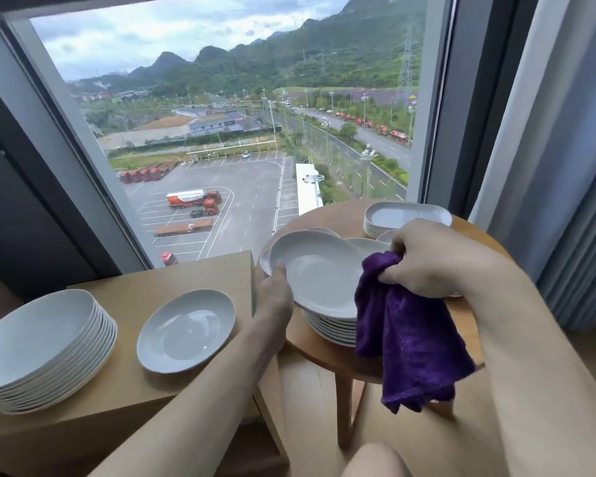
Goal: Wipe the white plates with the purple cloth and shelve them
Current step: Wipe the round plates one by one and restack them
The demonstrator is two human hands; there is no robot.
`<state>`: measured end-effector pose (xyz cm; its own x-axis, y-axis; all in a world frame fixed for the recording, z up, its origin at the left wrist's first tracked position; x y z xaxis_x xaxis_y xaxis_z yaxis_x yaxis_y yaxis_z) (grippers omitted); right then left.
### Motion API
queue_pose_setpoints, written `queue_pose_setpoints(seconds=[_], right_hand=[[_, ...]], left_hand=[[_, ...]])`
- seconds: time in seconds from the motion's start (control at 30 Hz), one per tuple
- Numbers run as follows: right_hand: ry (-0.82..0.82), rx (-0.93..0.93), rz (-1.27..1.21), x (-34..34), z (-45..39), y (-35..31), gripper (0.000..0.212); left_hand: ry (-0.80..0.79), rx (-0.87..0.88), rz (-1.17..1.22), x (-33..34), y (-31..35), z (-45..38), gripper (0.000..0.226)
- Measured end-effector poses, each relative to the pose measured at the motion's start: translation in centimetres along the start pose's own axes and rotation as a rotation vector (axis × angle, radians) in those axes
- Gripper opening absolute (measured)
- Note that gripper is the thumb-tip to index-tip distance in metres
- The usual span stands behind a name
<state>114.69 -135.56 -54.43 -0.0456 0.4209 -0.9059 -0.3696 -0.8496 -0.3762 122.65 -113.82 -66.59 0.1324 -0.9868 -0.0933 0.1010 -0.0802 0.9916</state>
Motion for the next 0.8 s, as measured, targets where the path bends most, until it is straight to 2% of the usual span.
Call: queue_pose_setpoints(seconds=[0.2,0.37,0.43,0.53,0.6,0.67,0.73,0.8], right_hand=[[-0.066,-0.055,0.039,1.2,0.3,-1.0,0.023],[-0.033,-0.09,-0.013,1.8,-0.4,-1.8,0.019],[0.016,-0.099,-0.049,2.0,-0.8,-2.0,0.015],[0.113,-0.104,-0.08,2.1,-1.5,-2.1,0.012],[0.15,-0.101,-0.096,2.4,-1.9,-2.1,0.013],[0.162,-0.11,-0.101,2.8,-2.2,-2.2,0.018],[0.165,-0.133,-0.109,3.2,-2.3,-2.5,0.023],[0.162,-0.175,-0.129,3.5,-2.1,-3.2,0.023]], left_hand=[[-0.028,-0.045,-0.006,1.5,-1.3,-0.8,0.052],[-0.117,-0.011,-0.105,3.2,-1.9,-1.1,0.06],[-0.163,0.035,-0.209,3.8,-2.2,-1.3,0.073],[-0.233,0.074,-0.349,4.2,-3.3,-2.2,0.114],[-0.286,0.079,-0.405,4.2,-3.9,-2.7,0.124],[-0.293,0.108,-0.362,3.0,-3.2,-2.2,0.114],[-0.225,0.144,-0.265,0.3,-3.4,-1.8,0.074],[-0.074,0.118,-0.182,-4.6,-5.5,-1.9,0.039]])
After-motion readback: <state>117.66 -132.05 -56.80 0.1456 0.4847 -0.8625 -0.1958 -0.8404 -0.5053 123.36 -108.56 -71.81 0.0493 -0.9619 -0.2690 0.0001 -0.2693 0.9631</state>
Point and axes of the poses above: each hand's wrist, its own z-axis away from the middle knuckle, its own x-axis out of the palm, y = z × x, the point moved 8 cm from there along -z, towards the middle knuckle, and after that the axes turned 10 degrees about x, right-handed, at the moved point
